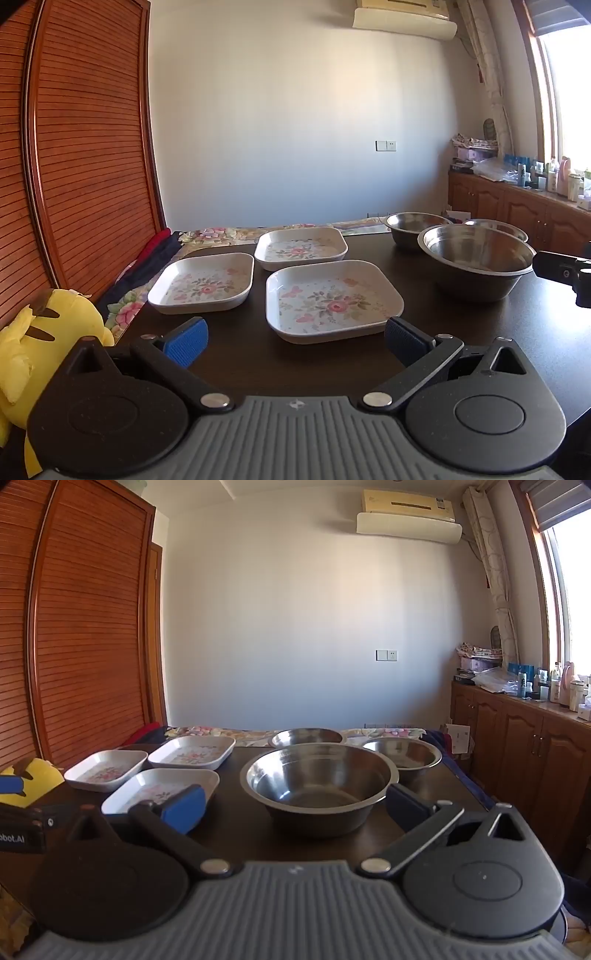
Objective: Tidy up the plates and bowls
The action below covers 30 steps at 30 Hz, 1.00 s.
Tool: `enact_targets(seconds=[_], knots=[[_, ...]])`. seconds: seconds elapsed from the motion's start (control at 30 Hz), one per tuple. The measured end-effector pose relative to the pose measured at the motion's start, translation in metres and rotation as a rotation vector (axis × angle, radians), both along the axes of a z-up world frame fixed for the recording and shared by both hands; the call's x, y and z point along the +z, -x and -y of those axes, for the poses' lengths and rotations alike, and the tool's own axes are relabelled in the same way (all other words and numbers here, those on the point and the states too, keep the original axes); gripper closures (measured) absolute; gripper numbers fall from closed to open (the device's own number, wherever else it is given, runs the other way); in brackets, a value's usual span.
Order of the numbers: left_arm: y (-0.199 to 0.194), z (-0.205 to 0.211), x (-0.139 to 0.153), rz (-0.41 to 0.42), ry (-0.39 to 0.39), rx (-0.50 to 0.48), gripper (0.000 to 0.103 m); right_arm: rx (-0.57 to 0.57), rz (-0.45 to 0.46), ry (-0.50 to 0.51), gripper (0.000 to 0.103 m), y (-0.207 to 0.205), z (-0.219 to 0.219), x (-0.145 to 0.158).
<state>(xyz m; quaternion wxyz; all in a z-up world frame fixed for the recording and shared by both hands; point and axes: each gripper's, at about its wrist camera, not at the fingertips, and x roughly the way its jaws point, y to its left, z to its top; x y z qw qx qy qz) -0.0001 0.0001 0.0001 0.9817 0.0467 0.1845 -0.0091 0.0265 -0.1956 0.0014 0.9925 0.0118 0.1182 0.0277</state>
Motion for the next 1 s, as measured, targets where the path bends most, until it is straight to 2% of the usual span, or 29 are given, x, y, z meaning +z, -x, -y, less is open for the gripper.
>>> enact_targets(seconds=[1.0], knots=[[0.0001, -0.0015, 0.0011, 0.003, -0.004, 0.0, 0.0, -0.01, -0.01, -0.004, 0.0, -0.0018, 0.0025, -0.004]])
